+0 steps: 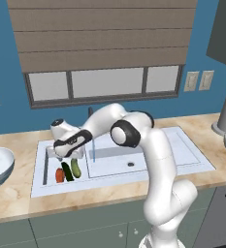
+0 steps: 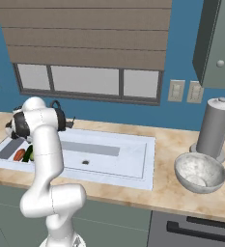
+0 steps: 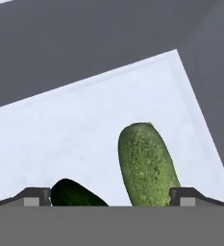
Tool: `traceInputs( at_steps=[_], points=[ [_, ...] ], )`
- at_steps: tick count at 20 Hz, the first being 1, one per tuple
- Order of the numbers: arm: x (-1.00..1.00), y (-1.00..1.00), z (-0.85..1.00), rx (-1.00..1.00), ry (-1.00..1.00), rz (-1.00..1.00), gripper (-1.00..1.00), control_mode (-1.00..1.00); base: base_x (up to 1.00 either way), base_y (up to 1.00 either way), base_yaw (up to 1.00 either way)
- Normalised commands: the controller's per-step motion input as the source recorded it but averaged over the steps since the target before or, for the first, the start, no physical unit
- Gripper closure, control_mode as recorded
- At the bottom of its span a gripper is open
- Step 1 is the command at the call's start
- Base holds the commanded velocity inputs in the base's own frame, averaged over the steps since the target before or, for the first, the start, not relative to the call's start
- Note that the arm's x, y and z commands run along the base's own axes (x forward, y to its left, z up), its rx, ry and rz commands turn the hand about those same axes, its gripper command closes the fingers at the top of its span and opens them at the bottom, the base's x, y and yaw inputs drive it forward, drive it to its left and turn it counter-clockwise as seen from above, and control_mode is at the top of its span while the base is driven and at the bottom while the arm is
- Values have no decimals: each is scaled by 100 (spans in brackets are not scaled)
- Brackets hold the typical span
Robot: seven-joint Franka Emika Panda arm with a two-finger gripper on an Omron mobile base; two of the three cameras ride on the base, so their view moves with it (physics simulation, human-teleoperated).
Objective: Pick the cucumbers from the sink and place them in one bowl. Place the sweet potato in the other bowl. Then turn off the sink faucet.
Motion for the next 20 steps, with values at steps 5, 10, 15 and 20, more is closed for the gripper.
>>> traceInputs(
  at_steps=[5,10,15,20],
  points=[
    [-3,-29,-5,0,0,-3,-100,-100,0,0,0],
    [0,-10,-7,0,0,-1,-100,-100,0,0,0],
    [0,0,-29,0,0,-1,-100,-100,0,0,0],
    [0,0,-53,0,0,0,-100,-100,0,0,0]
  ],
)
